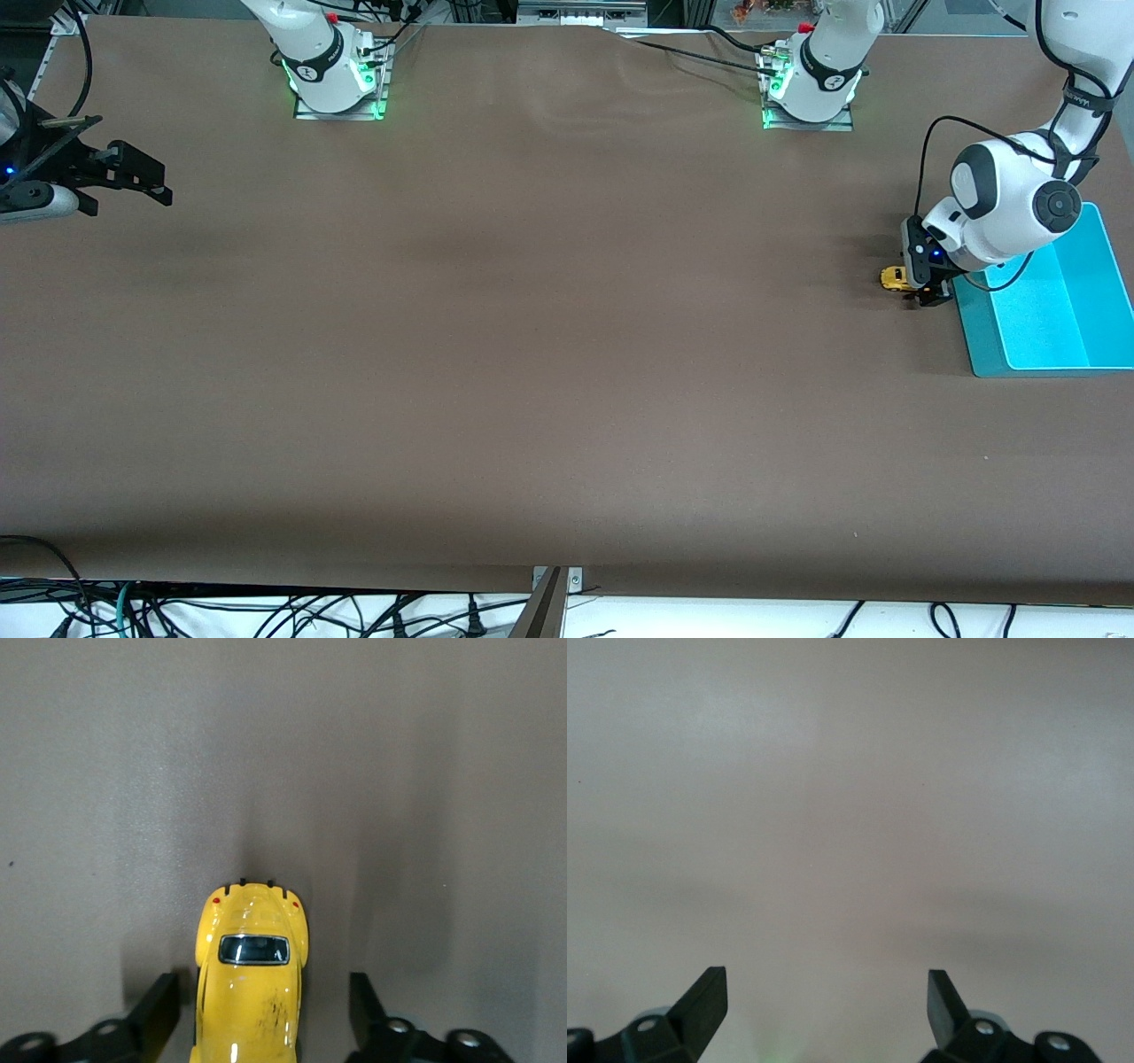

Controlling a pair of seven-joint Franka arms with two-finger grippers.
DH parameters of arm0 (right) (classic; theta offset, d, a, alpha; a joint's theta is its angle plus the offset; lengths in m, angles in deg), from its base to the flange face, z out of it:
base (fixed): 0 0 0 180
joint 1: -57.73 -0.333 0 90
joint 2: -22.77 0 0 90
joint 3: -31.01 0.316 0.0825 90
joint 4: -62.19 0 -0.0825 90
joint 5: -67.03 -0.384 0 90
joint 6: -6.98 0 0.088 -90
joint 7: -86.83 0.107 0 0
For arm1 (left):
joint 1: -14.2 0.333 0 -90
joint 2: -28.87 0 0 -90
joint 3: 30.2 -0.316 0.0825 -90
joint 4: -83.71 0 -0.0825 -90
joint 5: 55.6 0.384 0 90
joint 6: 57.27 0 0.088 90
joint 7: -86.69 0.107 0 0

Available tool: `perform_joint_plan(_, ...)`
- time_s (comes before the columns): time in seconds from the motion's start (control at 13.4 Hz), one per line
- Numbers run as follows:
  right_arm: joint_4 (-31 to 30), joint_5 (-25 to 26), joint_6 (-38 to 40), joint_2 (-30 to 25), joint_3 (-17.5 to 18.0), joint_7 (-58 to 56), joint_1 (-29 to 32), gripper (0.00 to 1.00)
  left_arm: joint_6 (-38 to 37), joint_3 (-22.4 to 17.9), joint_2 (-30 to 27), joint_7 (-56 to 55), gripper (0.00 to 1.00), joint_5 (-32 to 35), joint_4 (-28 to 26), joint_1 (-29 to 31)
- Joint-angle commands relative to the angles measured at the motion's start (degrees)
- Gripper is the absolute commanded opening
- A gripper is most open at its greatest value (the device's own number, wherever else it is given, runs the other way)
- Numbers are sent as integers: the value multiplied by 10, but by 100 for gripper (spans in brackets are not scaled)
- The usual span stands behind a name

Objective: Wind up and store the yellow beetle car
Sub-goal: 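Close the left gripper on the yellow car and lift it, then carry the car over the cyan tray, lower it in, open the left gripper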

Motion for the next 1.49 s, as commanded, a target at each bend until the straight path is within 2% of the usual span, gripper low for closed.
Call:
perform_joint_plan(0.0, 13, 1, 14, 3, -1, 11, 0, 100, 6, 9, -3, 22, 22, 10, -3, 10)
perform_joint_plan(0.15, 13, 1, 13, 3, -1, 11, 0, 100, -5, 18, -18, 28, 20, 10, 0, 10)
perform_joint_plan(0.45, 13, 0, 13, 4, -1, 11, 0, 100, -112, 58, -78, 23, 17, 4, 33, 9)
perform_joint_plan(0.59, 13, 0, 13, 6, -2, 11, 1, 100, -219, 65, -78, 20, 18, -10, 92, 8)
perform_joint_plan(0.74, 13, -1, 14, 6, -5, 11, 1, 100, -319, 65, -69, 12, 17, -21, 174, 3)
perform_joint_plan(0.97, 13, -1, 14, 6, -6, 11, 1, 100, -437, 64, -32, 7, 18, -14, 300, 7)
perform_joint_plan(1.04, 13, -1, 14, 6, -6, 11, 1, 100, -462, 59, -26, 11, 18, -8, 324, 10)
perform_joint_plan(1.26, 13, -1, 14, 6, -6, 10, 1, 100, -473, 54, -24, 43, 18, 51, 333, 55)
perform_joint_plan(1.41, 13, -2, 14, 6, -8, 10, 1, 100, -459, 54, -4, 44, 18, 109, 335, 90)
